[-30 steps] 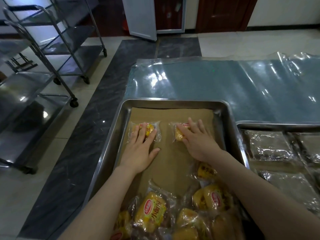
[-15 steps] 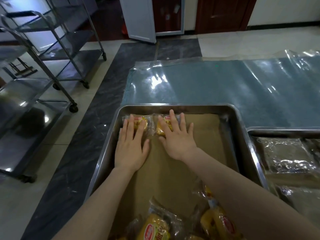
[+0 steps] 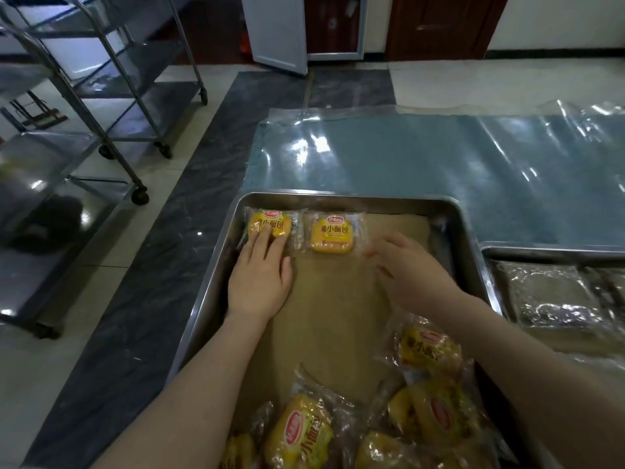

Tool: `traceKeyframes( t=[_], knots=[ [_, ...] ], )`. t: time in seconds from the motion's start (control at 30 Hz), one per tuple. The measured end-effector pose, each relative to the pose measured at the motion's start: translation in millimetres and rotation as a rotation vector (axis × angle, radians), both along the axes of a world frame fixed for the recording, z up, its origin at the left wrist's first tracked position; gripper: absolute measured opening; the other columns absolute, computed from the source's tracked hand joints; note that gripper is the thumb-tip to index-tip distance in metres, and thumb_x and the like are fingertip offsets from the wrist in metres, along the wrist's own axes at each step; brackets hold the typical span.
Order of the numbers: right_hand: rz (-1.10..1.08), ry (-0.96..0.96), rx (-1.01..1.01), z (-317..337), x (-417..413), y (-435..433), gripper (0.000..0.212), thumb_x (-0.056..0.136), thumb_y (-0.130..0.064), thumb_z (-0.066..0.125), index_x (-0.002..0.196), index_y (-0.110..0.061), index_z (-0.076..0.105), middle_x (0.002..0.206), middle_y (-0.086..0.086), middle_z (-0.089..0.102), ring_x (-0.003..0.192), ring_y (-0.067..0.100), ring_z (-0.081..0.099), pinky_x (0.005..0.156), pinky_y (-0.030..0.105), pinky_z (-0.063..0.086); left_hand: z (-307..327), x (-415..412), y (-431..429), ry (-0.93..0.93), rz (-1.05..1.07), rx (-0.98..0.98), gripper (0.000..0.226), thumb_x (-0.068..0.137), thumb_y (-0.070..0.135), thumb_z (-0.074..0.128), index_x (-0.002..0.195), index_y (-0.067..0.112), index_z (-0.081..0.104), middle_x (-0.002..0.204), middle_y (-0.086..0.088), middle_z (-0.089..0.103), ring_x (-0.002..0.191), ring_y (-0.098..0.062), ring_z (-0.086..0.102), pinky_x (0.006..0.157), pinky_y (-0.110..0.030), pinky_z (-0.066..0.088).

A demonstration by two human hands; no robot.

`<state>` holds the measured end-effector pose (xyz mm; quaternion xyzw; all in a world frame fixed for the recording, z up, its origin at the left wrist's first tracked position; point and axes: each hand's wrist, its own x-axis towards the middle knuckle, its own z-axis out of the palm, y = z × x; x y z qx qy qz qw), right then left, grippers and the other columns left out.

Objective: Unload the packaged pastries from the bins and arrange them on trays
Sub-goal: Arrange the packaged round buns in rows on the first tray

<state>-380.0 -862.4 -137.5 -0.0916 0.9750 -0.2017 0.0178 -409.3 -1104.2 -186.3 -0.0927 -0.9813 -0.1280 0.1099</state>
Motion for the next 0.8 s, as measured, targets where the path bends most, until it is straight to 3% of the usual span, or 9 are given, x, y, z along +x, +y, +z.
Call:
traceKeyframes(
  t=[0.1, 0.17, 0.37, 0.43, 0.47, 0.57, 0.63, 0.7, 0.8],
  knots=[
    [0.01, -0.214, 0.107, 8, 28, 33, 0.021, 0.091, -0.044, 0.053, 0.103, -0.03, 0.062, 0.103, -0.008, 0.06, 0.087, 0.007, 0.055, 0.075, 0.023, 0.046, -1, -1, -2, -0.013, -0.007, 0.026, 0.046, 0.096, 0.033, 0.036, 0.139, 0.02, 0.04, 0.151, -0.008, 0.031, 0.139, -0.026, 0.026, 0.11, -0.04, 0.026],
    [0.0, -0.354, 0.117, 14, 38, 46, 0.027, 0.085, -0.052, 0.059, 0.098, -0.029, 0.06, 0.094, -0.01, 0.059, 0.08, 0.004, 0.055, 0.069, 0.022, 0.046, -1, -1, -1, -0.015, -0.011, 0.03, 0.046, 0.096, 0.032, 0.037, 0.141, 0.021, 0.036, 0.152, -0.007, 0.029, 0.14, -0.024, 0.024, 0.11, -0.04, 0.025],
    [0.046, -0.485, 0.082, 20, 41, 43, 0.011, 0.087, -0.031, 0.063, 0.079, -0.026, 0.059, 0.081, -0.006, 0.062, 0.074, 0.007, 0.059, 0.063, 0.02, 0.046, 2, -1, 1, -0.034, 0.0, 0.001, 0.049, 0.096, 0.034, 0.035, 0.143, 0.022, 0.032, 0.154, -0.006, 0.025, 0.142, -0.02, 0.017, 0.112, -0.036, 0.017],
    [-0.076, -0.394, 0.032, 21, 36, 37, 0.006, 0.092, -0.03, 0.056, 0.087, -0.027, 0.057, 0.089, -0.004, 0.063, 0.08, 0.01, 0.059, 0.067, 0.023, 0.048, 3, 0, 1, -0.038, 0.001, 0.005, 0.049, 0.096, 0.034, 0.035, 0.143, 0.022, 0.031, 0.154, -0.006, 0.024, 0.142, -0.02, 0.017, 0.112, -0.036, 0.017],
    [-0.153, -0.265, 0.063, 20, 32, 36, 0.009, 0.094, -0.03, 0.052, 0.099, -0.026, 0.058, 0.102, -0.002, 0.063, 0.092, 0.014, 0.058, 0.077, 0.027, 0.049, 3, 0, 1, -0.035, 0.0, 0.009, 0.049, 0.096, 0.033, 0.036, 0.143, 0.022, 0.031, 0.154, -0.006, 0.024, 0.142, -0.02, 0.017, 0.111, -0.035, 0.016],
    [-0.283, 0.126, 0.187, 15, 26, 28, 0.046, 0.094, -0.033, 0.048, 0.139, -0.026, 0.038, 0.148, 0.004, 0.035, 0.138, 0.028, 0.025, 0.11, 0.041, 0.023, 5, 0, 3, -0.027, 0.009, 0.015, 0.049, 0.096, 0.032, 0.038, 0.143, 0.022, 0.031, 0.154, -0.006, 0.023, 0.142, -0.02, 0.017, 0.111, -0.035, 0.015],
    [-0.277, 0.082, 0.157, 11, 26, 17, 0.058, 0.094, -0.043, 0.045, 0.146, -0.029, 0.024, 0.156, 0.003, 0.021, 0.144, 0.032, 0.013, 0.113, 0.045, 0.02, 7, 0, 4, -0.021, 0.011, 0.015, 0.049, 0.096, 0.032, 0.04, 0.143, 0.021, 0.032, 0.154, -0.006, 0.023, 0.142, -0.02, 0.017, 0.112, -0.035, 0.015],
    [-0.255, -0.083, 0.198, -3, 28, 11, 0.061, 0.096, -0.049, 0.038, 0.147, -0.029, 0.012, 0.158, 0.004, 0.014, 0.144, 0.037, 0.01, 0.112, 0.049, 0.021, 8, 1, 4, -0.012, -0.002, 0.007, 0.05, 0.095, 0.031, 0.041, 0.143, 0.019, 0.033, 0.154, -0.008, 0.024, 0.142, -0.021, 0.018, 0.113, -0.036, 0.014],
    [-0.181, -0.169, 0.291, -26, 24, 15, 0.059, 0.101, -0.037, 0.027, 0.148, -0.03, -0.007, 0.16, 0.006, -0.005, 0.144, 0.04, -0.006, 0.115, 0.052, 0.006, 10, 2, 4, -0.003, -0.004, 0.014, 0.05, 0.095, 0.03, 0.041, 0.143, 0.018, 0.033, 0.153, -0.008, 0.026, 0.141, -0.022, 0.021, 0.112, -0.035, 0.013]
  ],
)
